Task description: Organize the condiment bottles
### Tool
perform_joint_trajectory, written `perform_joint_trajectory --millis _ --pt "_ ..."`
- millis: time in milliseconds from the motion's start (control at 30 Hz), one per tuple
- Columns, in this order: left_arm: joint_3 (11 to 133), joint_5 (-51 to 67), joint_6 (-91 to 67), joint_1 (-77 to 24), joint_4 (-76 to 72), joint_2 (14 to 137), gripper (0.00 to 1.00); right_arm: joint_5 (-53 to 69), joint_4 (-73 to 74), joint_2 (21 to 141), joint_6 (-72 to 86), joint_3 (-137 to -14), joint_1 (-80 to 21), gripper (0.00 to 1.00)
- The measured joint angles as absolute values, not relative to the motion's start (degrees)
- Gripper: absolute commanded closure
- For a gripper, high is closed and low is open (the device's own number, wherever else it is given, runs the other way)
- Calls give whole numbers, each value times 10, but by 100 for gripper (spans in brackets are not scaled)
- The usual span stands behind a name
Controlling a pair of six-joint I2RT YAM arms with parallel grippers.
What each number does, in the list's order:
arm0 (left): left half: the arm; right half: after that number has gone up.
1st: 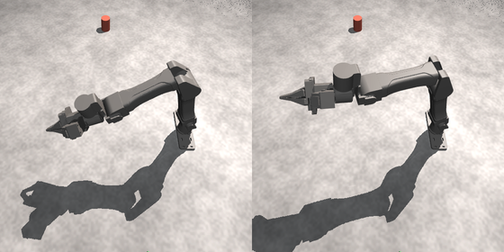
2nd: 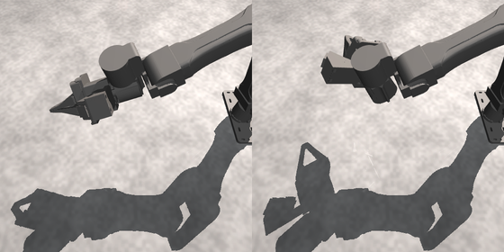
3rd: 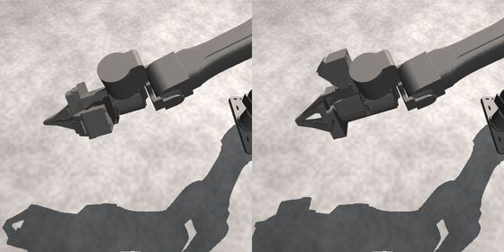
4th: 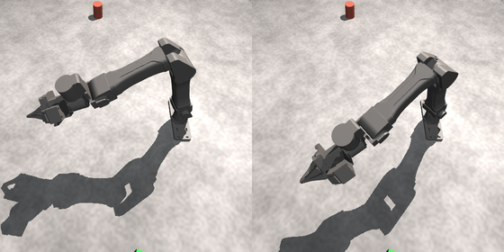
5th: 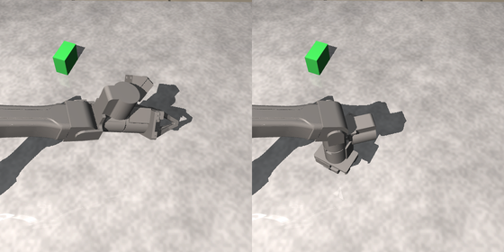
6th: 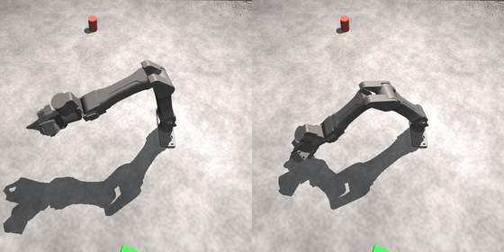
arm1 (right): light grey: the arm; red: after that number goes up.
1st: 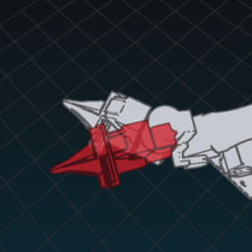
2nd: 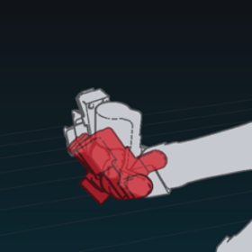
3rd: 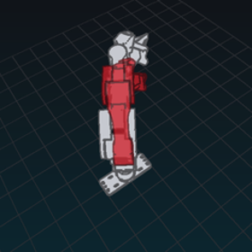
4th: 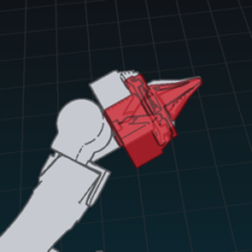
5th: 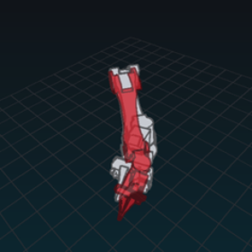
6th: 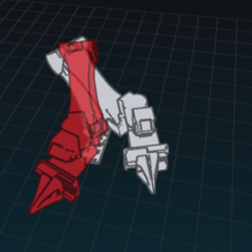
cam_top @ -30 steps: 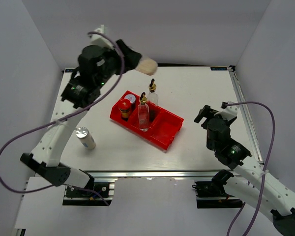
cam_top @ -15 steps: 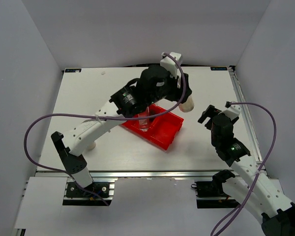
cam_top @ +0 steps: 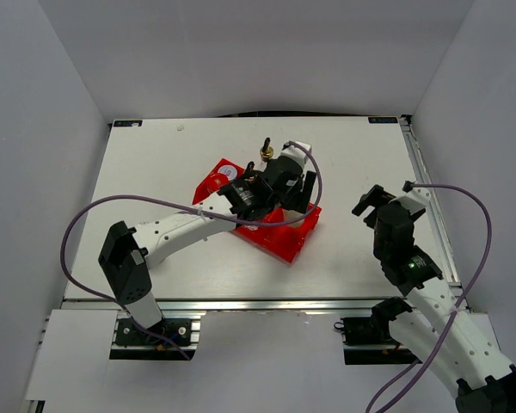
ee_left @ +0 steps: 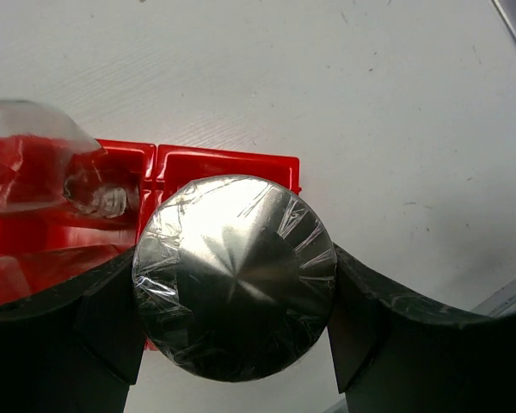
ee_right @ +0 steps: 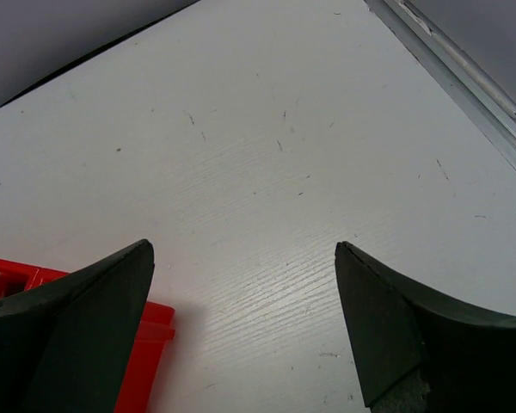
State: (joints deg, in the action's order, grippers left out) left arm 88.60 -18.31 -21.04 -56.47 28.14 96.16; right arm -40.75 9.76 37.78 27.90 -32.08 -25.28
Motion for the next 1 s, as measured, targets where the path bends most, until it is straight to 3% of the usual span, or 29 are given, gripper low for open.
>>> perform_joint_trajectory --millis 200,533,633,733,1000 --pt "846 -183 -217 -565 243 963 93 -413 98 367 281 -321 -251 10" --pt "821 -209 -220 -564 184 992 80 -416 98 369 279 -321 -251 11" --pt "821 -211 -220 -564 184 1011 64 -416 98 369 278 -321 -251 11" --pt "821 -214 -221 -564 184 1030 60 -416 98 371 276 -321 -251 11" --pt "825 -227 -220 -564 174 1063 30 -405 98 377 265 -321 -251 11"
